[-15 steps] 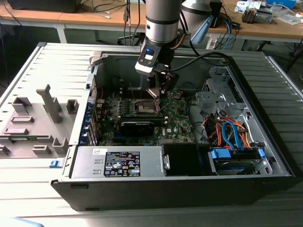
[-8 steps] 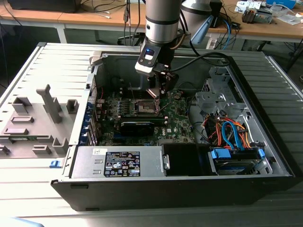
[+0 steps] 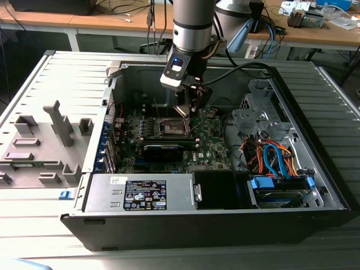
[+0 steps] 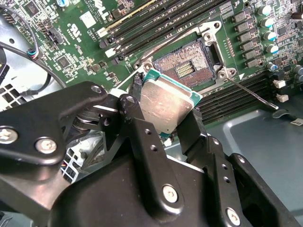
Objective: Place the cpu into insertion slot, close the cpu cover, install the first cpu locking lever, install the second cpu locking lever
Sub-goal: 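Place the cpu into insertion slot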
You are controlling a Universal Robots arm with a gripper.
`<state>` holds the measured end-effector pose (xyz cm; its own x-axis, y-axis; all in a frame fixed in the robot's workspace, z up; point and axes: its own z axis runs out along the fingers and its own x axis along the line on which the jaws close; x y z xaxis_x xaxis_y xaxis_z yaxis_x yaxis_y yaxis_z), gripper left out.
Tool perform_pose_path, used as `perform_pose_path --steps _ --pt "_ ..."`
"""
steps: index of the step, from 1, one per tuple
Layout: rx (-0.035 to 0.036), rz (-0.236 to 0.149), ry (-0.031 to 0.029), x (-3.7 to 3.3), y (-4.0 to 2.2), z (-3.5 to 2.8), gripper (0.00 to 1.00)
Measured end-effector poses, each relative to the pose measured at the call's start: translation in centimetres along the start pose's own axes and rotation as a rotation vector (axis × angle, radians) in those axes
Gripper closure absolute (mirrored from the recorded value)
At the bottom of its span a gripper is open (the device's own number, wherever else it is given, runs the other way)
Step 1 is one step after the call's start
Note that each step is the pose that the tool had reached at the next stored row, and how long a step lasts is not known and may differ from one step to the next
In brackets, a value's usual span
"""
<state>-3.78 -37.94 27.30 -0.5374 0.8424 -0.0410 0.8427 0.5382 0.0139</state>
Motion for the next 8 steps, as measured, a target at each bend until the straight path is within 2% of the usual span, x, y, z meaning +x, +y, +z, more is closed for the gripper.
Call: perform_pose_path --steps 8 --pt "0.0009 0.004 -0.0013 0.0 0.0 0.06 0.45"
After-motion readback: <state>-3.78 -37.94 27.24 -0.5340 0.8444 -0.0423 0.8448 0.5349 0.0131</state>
